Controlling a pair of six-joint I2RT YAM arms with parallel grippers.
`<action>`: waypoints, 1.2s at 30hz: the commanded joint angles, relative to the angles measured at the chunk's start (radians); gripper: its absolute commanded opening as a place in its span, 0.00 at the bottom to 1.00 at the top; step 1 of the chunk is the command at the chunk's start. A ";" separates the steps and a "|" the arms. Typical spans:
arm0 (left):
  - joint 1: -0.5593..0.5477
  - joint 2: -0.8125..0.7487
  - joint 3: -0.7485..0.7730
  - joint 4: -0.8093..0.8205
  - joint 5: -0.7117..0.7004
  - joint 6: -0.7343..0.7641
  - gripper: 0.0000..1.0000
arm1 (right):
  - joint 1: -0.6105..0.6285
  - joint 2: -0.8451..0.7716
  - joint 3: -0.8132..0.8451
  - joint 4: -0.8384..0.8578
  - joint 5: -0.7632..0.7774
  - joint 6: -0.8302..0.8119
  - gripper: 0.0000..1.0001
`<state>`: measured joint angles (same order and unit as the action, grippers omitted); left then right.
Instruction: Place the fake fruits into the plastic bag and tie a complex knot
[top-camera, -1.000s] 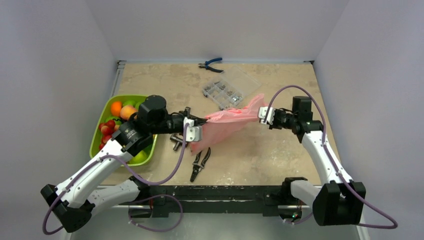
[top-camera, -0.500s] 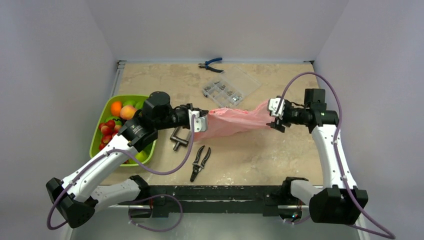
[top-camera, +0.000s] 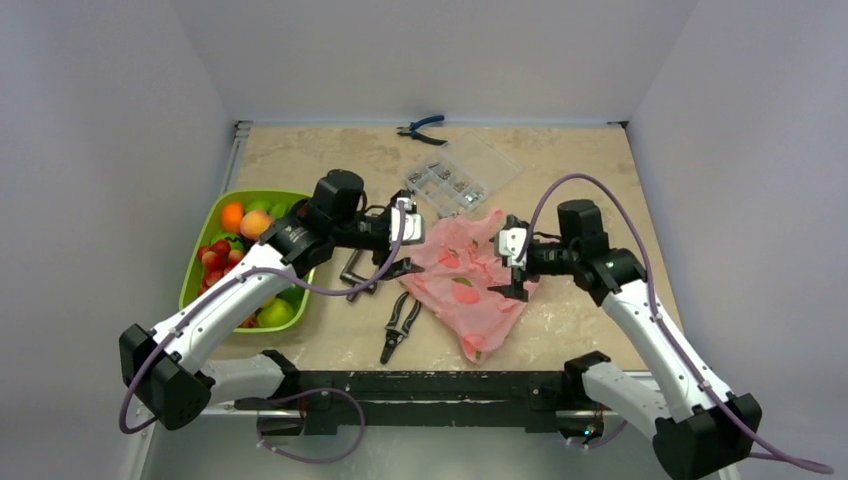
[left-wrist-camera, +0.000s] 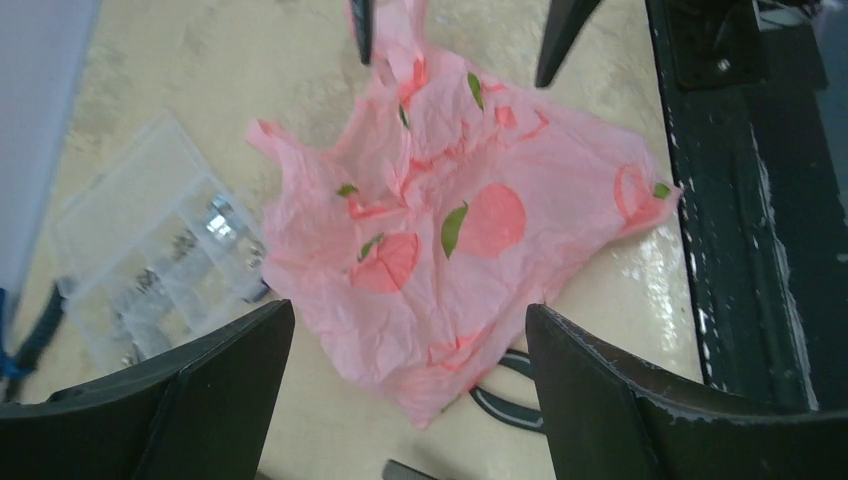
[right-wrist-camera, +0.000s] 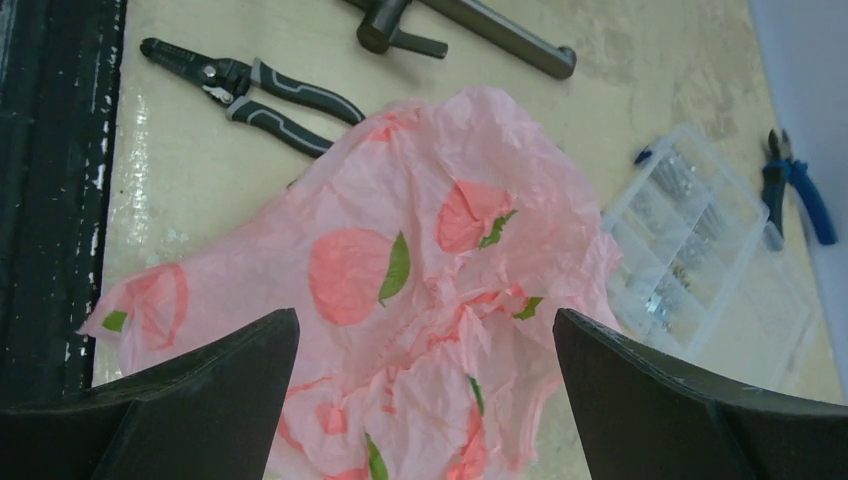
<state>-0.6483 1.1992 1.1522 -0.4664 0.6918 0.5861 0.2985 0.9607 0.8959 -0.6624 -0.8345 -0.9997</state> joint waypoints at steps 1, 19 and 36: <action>0.003 -0.033 -0.105 -0.042 -0.005 0.041 0.87 | 0.025 0.054 -0.012 0.200 0.127 0.187 0.97; 0.126 0.283 -0.140 0.120 -0.197 -0.692 0.90 | 0.017 0.692 0.413 0.227 0.244 0.376 0.91; 0.148 0.485 -0.170 0.233 -0.119 -0.838 0.89 | 0.019 0.872 0.423 0.251 0.152 0.429 0.09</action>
<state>-0.5072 1.6794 0.9630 -0.2993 0.5571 -0.2047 0.3180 1.8675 1.3048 -0.4469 -0.6498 -0.5781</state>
